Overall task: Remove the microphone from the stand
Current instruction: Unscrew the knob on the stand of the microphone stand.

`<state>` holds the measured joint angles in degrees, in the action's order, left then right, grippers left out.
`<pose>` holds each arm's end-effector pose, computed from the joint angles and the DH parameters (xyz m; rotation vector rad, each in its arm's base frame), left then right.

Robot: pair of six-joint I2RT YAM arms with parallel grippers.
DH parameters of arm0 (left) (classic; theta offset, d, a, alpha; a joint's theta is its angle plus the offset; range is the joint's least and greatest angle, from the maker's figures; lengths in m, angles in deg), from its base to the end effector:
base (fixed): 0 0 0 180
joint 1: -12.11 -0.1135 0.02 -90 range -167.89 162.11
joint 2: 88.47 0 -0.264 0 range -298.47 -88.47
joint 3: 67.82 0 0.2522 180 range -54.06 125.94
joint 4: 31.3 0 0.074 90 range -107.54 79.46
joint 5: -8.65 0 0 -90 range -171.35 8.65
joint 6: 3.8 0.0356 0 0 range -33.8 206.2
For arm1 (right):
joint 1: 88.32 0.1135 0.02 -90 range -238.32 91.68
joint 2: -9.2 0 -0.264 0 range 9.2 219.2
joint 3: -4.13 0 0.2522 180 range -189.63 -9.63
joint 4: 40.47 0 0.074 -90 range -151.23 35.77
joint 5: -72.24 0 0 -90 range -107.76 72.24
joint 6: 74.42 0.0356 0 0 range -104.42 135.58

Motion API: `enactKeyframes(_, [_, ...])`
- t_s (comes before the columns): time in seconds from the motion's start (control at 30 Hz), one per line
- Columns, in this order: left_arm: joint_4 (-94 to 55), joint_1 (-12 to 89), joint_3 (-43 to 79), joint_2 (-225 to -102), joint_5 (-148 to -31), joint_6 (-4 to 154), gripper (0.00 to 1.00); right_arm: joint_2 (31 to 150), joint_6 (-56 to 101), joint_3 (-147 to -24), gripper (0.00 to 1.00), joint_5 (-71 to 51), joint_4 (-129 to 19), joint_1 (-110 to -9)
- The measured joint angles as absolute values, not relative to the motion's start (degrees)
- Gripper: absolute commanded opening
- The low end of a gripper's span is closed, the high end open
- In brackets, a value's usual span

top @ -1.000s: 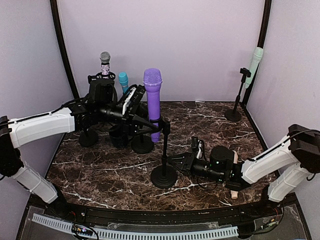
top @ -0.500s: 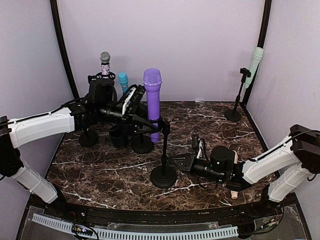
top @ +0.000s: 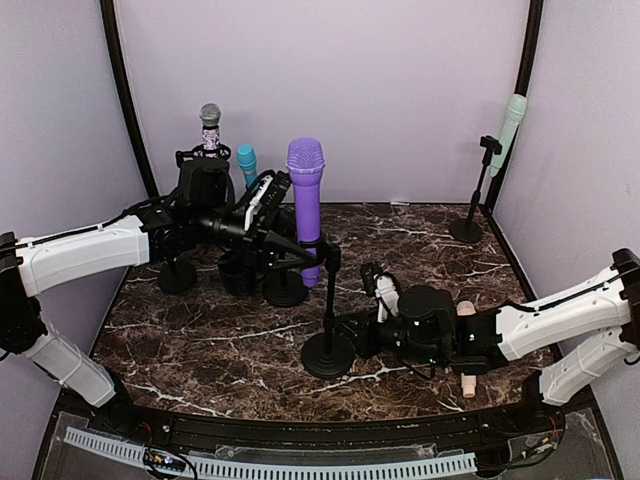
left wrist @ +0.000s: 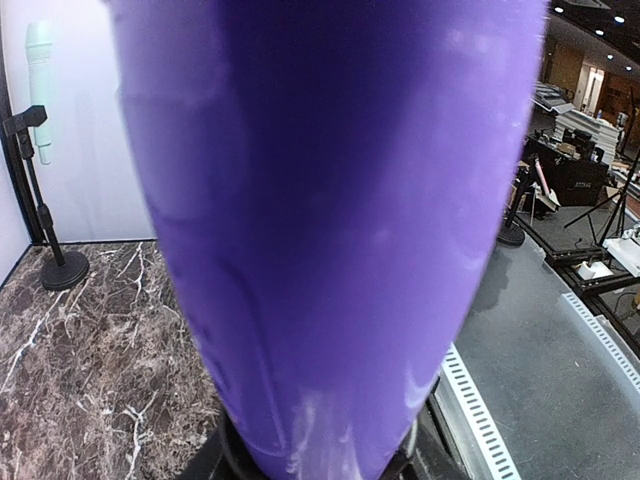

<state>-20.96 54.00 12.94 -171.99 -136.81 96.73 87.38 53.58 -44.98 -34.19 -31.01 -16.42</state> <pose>0.2289 -0.2447 0.3423 1.4107 1.2321 -1.2457 0.0991 0.2708 0.2131 -0.3930 1.9965 1.0010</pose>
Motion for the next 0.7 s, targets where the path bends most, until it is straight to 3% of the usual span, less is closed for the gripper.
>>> enactKeyframes(0.23, [-21.0,54.0,12.9,-172.0,-137.5,96.7,0.0,90.2,41.5,-54.1,0.1,-44.3,-45.6,-11.8])
enactKeyframes(0.43, [-21.0,54.0,12.6,-172.0,-137.7,98.5,0.0,92.0,36.4,-57.0,0.27,-48.7,-49.5,-9.8])
enactKeyframes(0.5, [-21.0,54.0,12.6,-172.0,-137.4,99.2,0.1,91.9,35.8,-57.0,0.36,-48.5,-49.4,-9.5])
enactKeyframes(0.53, [-21.1,54.0,12.5,-172.0,-137.4,99.5,0.23,91.9,35.9,-56.9,0.4,-48.5,-49.2,-9.3])
enactKeyframes(0.57, [-21.1,54.0,12.5,-171.9,-137.3,99.6,0.29,91.6,36.2,-56.7,0.43,-48.4,-49.1,-9.2])
enactKeyframes(0.63, [-21.1,54.0,12.5,-171.9,-137.2,100.0,0.5,90.5,36.4,-55.8,0.47,-47.8,-48.6,-8.9])
enactKeyframes(0.7, [-21.1,54.0,12.5,-171.9,-137.0,100.2,0.59,89.0,37.0,-54.8,0.49,-47.3,-48.2,-8.6])
